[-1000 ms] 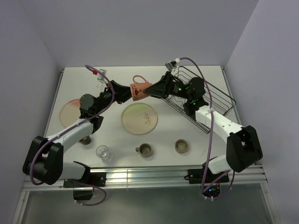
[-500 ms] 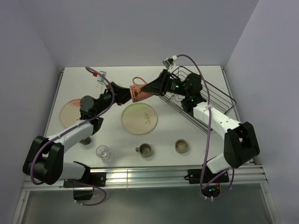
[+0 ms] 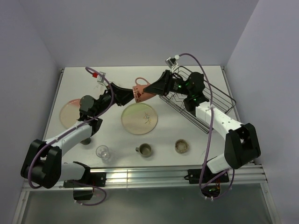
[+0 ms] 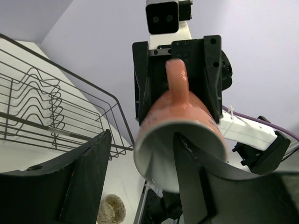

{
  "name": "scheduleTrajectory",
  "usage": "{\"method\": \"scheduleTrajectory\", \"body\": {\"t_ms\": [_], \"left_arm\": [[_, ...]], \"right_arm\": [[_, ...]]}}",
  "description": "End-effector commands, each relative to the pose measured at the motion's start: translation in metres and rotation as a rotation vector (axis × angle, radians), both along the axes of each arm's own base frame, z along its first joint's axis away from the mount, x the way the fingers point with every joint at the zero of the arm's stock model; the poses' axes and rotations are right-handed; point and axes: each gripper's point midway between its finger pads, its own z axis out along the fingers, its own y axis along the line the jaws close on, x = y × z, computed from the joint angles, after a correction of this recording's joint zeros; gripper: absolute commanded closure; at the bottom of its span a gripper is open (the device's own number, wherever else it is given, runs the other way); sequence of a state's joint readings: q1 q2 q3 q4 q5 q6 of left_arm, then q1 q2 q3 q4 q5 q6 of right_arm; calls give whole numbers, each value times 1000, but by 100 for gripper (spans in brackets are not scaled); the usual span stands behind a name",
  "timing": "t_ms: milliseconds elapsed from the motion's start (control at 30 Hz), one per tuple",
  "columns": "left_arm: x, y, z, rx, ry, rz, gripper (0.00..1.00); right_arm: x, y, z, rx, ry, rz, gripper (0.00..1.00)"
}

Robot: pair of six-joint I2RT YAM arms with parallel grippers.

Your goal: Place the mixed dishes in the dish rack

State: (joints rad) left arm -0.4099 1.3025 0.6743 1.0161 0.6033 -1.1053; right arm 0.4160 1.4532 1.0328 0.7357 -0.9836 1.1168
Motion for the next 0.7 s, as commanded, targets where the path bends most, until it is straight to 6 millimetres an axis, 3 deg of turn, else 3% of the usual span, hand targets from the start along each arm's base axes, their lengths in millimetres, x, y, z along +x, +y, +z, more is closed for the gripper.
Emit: {"method": "scheduleTrajectory", "body": {"t_ms": [0,133,400,467,500,533,567,600,633,667], "left_arm": [[-8,7,20,8,-85,41,37],[-11,11,17,28,-91,60,30],[-1,30,11,121,-78,189,29],[8,42,-3,229,-50,282,26],[12,47,1,265,-51,319,26],[12,56,-21,363,20,355,22],[19,67,-25,400,53,428,21],[19,74,-23,427,64,457,21],[16,81,-24,457,66,484,20],[11,88,-40,507,124,495,19]], "right_arm": [[-3,-23,39,49,-154,-54,75],[2,-34,33,40,-153,-82,75],[8,-59,18,-2,-128,-139,76],[19,-78,14,-65,-187,-213,76],[25,-86,3,-125,-133,-241,76],[35,-103,0,-198,-248,-307,77],[43,-113,3,-248,-276,-361,77],[43,-123,-18,-325,-211,-376,77],[46,-133,-23,-373,-230,-406,76],[57,-153,-27,-450,-305,-464,76]]}}
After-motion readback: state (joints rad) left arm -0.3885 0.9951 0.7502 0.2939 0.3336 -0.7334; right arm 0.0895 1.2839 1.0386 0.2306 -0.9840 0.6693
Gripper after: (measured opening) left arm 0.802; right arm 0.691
